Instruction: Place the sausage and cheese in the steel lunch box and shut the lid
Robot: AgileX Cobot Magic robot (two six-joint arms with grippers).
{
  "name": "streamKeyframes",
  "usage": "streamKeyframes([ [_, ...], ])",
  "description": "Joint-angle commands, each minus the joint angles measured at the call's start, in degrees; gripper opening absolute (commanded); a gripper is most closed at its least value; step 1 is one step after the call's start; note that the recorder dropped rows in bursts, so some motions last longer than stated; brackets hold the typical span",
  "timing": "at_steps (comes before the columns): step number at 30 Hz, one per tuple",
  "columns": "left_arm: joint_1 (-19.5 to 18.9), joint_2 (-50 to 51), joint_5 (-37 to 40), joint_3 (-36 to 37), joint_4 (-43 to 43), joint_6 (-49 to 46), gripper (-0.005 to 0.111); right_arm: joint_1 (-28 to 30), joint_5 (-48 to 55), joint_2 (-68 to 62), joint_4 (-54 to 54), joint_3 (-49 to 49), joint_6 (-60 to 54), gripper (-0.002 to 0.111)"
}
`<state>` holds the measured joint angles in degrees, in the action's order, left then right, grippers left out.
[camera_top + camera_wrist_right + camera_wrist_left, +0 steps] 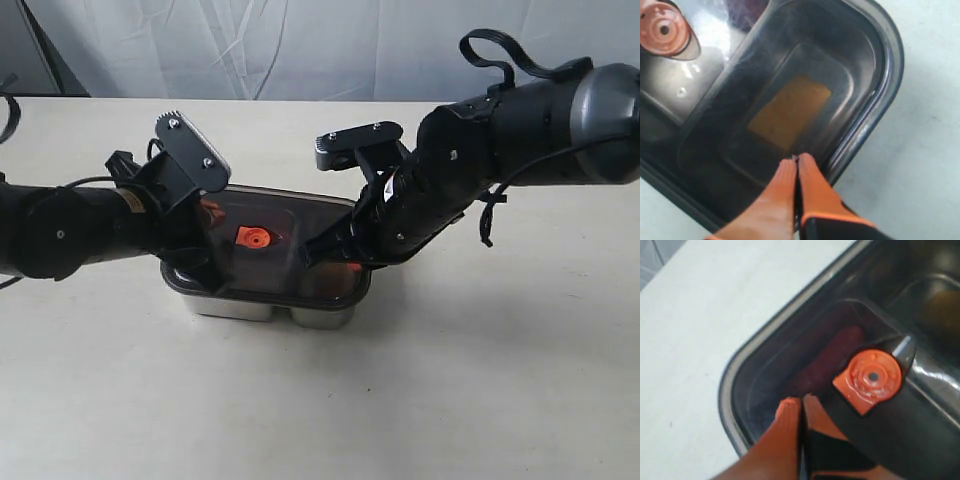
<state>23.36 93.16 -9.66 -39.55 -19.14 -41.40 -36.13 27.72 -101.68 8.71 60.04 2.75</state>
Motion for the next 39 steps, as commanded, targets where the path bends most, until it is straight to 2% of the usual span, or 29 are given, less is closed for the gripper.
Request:
streamKeyframes([
  [1,0.17,-6.32,-0.69,-1.11,-0.65,0.42,0.000,0.08,-0.46,5.40,-1.00,-0.32,-0.43,0.000],
  [6,0.17,-14.29,1.40,-1.26,-1.43,0.45,0.000,0.08,-0.34,11.41,-1.12,-0.32,-0.43,-0.001],
  [18,0.17,-42.15,26.67,-0.54,-9.46,0.55,0.000,-0.03,3.69,27.91,-2.01,-2.77,2.48,-0.001],
  [24,0.17,-58.88,29.58,4.27,-14.27,1.00,0.000,-0.03,1.01,33.51,-2.66,-11.30,4.81,-0.001],
  [29,0.17,-69.86,32.04,7.24,-14.78,5.43,0.000,-0.03,0.47,36.75,-2.66,-16.34,4.81,-0.001],
  [39,0.17,-79.42,41.23,7.52,-14.48,5.43,0.000,-0.03,2.47,37.50,0.25,-20.91,4.94,-0.001],
])
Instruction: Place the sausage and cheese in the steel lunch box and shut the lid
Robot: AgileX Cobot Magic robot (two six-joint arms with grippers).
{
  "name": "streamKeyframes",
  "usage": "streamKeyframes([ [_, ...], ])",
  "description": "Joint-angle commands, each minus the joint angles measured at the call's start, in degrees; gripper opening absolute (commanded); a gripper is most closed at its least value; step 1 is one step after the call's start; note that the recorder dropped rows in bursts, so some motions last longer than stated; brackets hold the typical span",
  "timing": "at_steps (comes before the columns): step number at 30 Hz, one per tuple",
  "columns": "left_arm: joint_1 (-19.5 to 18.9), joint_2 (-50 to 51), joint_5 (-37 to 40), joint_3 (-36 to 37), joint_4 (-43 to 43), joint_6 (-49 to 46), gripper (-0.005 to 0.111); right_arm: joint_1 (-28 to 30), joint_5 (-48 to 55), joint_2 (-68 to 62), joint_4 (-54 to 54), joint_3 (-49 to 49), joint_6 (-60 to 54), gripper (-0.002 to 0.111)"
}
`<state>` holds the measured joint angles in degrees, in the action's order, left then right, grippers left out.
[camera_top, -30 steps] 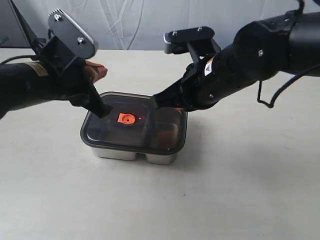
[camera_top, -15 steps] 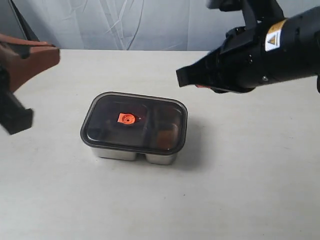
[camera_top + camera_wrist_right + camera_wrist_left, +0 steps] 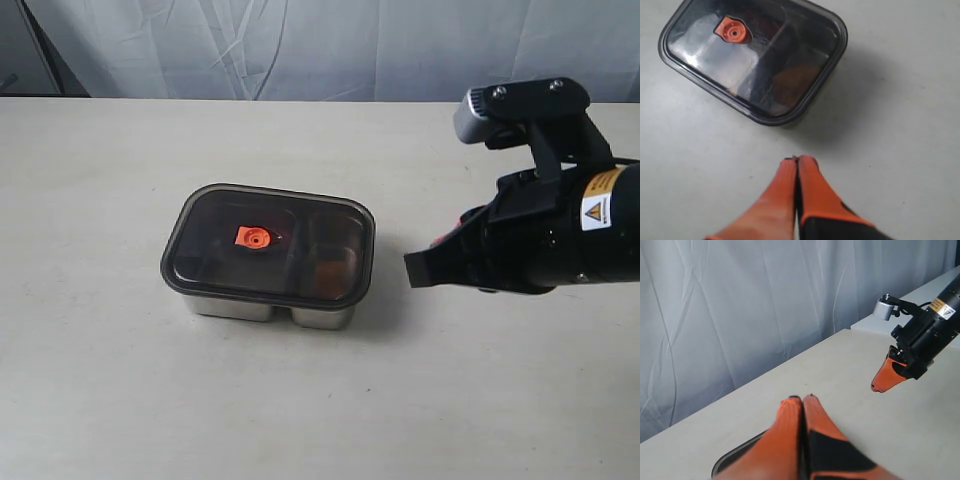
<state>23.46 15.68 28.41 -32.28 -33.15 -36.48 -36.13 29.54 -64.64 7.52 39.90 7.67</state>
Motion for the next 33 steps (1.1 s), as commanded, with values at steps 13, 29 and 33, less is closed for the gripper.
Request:
streamKeyframes([
  [13,0.08,-2.24,5.14,0.26,-1.94,0.26,0.000,-0.03,0.25,0.46,1.45,-0.77,-0.10,-0.001],
  [29,-16.37,-12.52,-1.17,7.91,-0.65,-0.63,0.000,-0.03,-1.73,0.46,1.60,-0.77,-0.10,-0.001],
  [33,-25.53,-15.68,-8.76,16.02,-0.65,-0.77,0.000,-0.03,-1.88,0.46,1.60,-0.77,-0.10,-0.001],
])
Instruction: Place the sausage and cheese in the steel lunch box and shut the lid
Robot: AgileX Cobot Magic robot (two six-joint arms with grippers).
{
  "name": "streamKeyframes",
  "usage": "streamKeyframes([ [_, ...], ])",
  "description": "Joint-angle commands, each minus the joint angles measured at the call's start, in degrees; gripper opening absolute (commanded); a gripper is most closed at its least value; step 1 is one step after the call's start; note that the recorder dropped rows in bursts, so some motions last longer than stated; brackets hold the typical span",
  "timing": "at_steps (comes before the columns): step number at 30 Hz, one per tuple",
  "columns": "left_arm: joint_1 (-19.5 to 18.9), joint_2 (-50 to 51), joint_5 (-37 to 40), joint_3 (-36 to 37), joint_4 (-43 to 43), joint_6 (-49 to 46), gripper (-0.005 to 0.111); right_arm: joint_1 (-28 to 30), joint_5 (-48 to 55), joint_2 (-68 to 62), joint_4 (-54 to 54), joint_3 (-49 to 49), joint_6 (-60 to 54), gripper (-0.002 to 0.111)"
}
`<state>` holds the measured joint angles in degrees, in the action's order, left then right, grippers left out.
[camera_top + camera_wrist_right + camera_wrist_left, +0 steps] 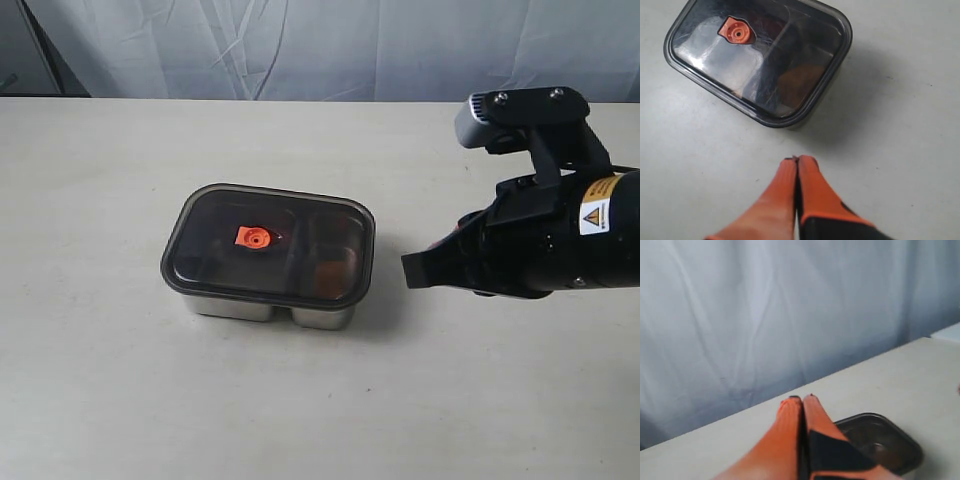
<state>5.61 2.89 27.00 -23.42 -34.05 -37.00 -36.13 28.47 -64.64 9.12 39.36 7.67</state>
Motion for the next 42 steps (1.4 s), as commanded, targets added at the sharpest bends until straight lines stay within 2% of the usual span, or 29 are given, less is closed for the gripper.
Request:
streamKeyframes([
  [1,-8.89,-2.89,-8.66,8.72,0.25,-0.25,0.000,-0.03,-0.80,0.46,0.00,-0.23,-0.10,-0.001],
  [2,-10.37,-2.89,-10.63,11.49,0.14,-0.25,0.000,-0.03,-0.80,0.46,0.00,-0.23,-0.10,-0.001],
  [6,-10.62,-2.89,-13.72,18.33,0.02,-0.25,0.000,-0.03,-1.01,0.46,0.00,-0.23,-0.10,-0.001],
  [8,-10.03,-2.89,-13.72,21.15,-1.56,-0.25,0.000,-0.03,-1.00,0.46,0.11,-0.23,-0.10,-0.001],
  [9,-8.58,-2.89,-13.62,23.14,-2.41,-0.25,0.000,-0.03,-1.00,0.46,0.11,-0.23,-0.10,-0.001],
  [12,-6.55,-2.89,-12.77,23.42,-2.28,-0.25,0.000,-0.03,-1.12,0.46,0.23,-0.23,-0.10,-0.001],
  [31,-6.55,-2.89,-11.82,23.42,-0.69,-0.25,0.000,-0.03,-1.26,0.85,-1.83,-0.23,-0.10,-0.001],
  [42,-6.55,-2.89,-11.82,23.42,-0.69,-0.25,0.000,0.09,-3.90,20.29,-3.72,-0.23,-0.96,-0.001],
])
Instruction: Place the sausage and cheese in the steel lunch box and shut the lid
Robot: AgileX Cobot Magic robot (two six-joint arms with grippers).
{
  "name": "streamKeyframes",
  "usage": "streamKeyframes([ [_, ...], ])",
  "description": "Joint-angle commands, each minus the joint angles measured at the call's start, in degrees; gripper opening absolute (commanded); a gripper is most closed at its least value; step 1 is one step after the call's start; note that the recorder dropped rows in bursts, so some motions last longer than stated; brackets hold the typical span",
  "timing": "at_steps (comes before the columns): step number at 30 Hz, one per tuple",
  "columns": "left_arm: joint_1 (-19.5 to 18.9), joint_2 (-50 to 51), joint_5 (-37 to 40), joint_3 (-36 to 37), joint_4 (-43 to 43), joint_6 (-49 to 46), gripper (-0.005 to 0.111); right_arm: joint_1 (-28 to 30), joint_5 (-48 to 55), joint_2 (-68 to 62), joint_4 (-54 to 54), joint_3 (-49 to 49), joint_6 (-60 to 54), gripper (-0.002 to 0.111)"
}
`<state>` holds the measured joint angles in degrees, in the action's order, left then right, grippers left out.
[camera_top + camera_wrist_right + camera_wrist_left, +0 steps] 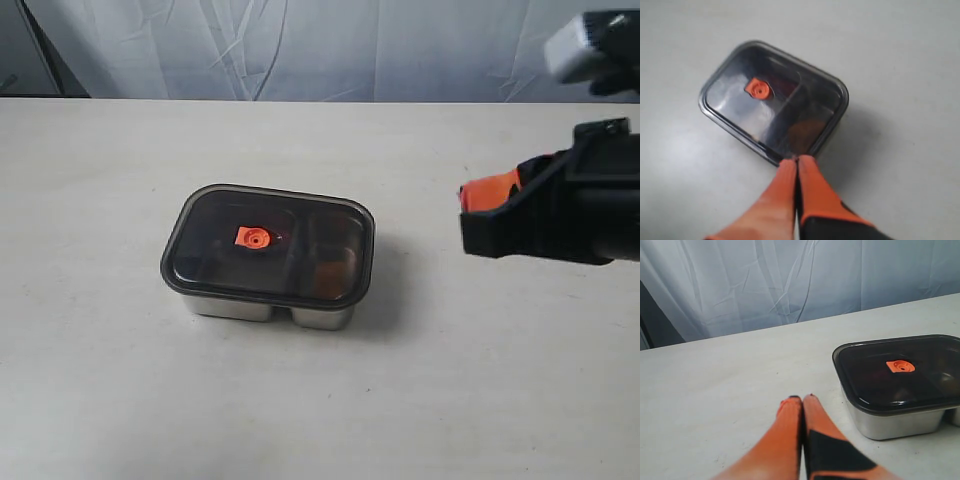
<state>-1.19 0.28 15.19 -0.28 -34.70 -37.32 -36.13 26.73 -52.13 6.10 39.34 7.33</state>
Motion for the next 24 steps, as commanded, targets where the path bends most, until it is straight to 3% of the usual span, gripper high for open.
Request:
streamKeyframes([
  [1,0.24,-0.28,-0.01,0.28,-0.05,0.07,0.000,0.18,-2.16,9.71,-1.14,-0.20,-0.63,-0.001],
  [5,0.24,-0.28,-0.01,0.28,-0.05,0.07,0.000,4.30,-6.18,17.90,-0.87,-3.74,-0.63,-0.001],
  [14,0.24,-0.28,-0.24,0.28,-0.06,0.07,0.000,21.07,-19.63,30.48,7.76,-26.94,-0.63,-0.001],
  [19,0.24,-0.28,-0.24,0.28,-0.06,0.07,0.000,25.00,-23.06,39.58,10.08,-36.33,-0.63,-0.001],
  [24,0.24,-0.28,-0.24,0.28,-0.06,0.07,0.000,28.48,-23.41,45.48,10.29,-39.21,-0.63,-0.001],
])
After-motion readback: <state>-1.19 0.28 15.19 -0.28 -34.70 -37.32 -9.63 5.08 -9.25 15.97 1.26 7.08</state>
